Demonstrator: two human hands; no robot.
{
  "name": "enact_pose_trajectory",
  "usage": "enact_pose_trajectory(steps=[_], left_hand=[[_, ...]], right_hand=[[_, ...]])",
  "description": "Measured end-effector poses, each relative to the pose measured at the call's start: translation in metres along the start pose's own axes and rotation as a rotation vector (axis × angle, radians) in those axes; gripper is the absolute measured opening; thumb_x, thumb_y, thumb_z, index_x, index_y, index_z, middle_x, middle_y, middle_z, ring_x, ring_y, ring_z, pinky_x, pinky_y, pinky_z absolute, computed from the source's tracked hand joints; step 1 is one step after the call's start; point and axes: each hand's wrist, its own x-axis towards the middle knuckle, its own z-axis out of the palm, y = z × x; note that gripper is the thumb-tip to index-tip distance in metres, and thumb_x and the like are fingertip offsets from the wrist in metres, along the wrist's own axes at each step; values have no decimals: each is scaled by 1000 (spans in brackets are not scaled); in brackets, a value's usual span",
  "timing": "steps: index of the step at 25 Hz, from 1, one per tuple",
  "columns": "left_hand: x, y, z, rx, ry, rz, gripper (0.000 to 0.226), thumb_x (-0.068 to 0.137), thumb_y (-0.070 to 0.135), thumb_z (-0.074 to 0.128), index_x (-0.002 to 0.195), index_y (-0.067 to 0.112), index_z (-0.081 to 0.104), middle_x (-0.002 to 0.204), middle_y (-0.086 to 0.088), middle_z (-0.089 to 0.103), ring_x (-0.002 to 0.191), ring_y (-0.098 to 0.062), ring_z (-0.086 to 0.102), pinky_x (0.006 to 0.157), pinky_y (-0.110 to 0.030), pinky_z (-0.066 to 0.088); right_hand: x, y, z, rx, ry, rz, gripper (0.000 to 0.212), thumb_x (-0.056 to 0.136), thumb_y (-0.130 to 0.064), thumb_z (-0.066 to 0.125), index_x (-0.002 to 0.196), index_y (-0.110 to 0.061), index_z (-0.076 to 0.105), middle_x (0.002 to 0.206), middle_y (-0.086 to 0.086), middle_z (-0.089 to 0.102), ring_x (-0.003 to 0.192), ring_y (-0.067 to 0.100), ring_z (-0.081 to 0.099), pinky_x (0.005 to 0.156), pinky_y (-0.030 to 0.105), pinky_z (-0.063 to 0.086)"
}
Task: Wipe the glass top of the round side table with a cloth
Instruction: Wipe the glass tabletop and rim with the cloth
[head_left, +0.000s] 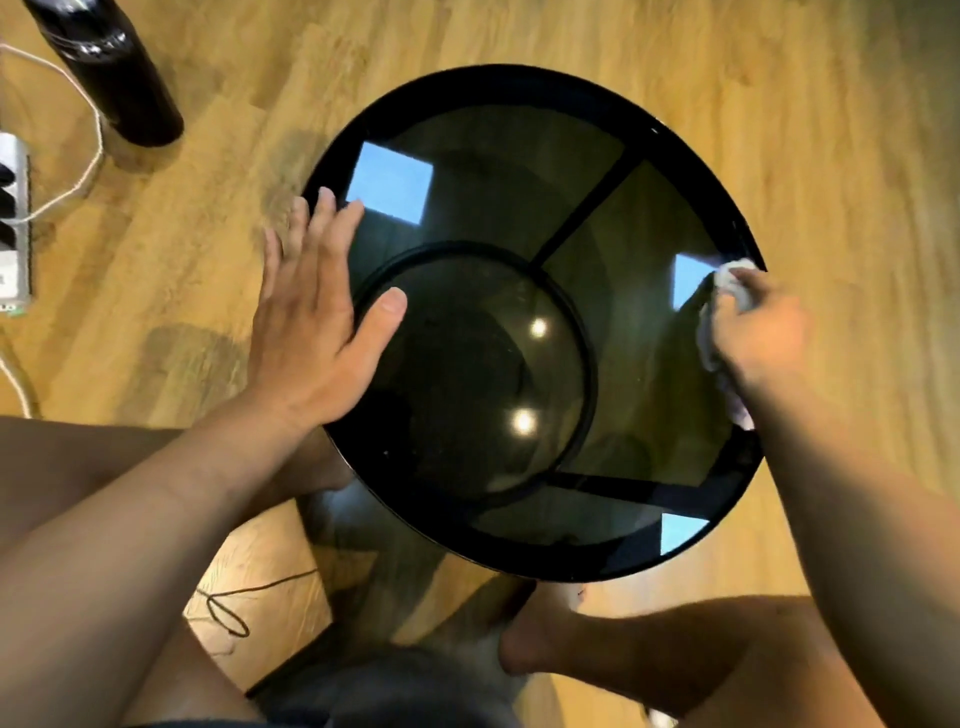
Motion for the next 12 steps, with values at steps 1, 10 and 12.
enact_pose_trajectory(steps=[1, 10, 12], left_hand=[[0, 0, 0, -29, 6, -5, 70, 97, 50, 32, 155, 16, 13, 165, -15, 10, 153, -29, 1, 122, -52, 0], [-6, 0, -3, -48, 14, -25, 70, 97, 47, 30, 154, 8, 18, 165, -18, 10, 153, -31, -2, 123, -47, -4], [-6, 0, -1, -37, 16, -39, 68, 98, 47, 31, 155, 13, 15, 165, -17, 5, 153, -27, -5, 123, -45, -6]], right_hand=[[-11, -35, 15, 20, 26, -65, 40, 85, -42, 48, 118, -27, 66, 111, 19, 68, 102, 41, 65, 91, 45, 52], [-102, -173, 71, 243, -243, -830, 32, 79, -34, 64, 108, -23, 71, 106, 7, 64, 97, 29, 63, 81, 42, 53], [-46, -91, 47, 100, -80, -633, 30, 82, -35, 54, 105, -23, 69, 102, 12, 66, 93, 33, 65, 81, 40, 53]])
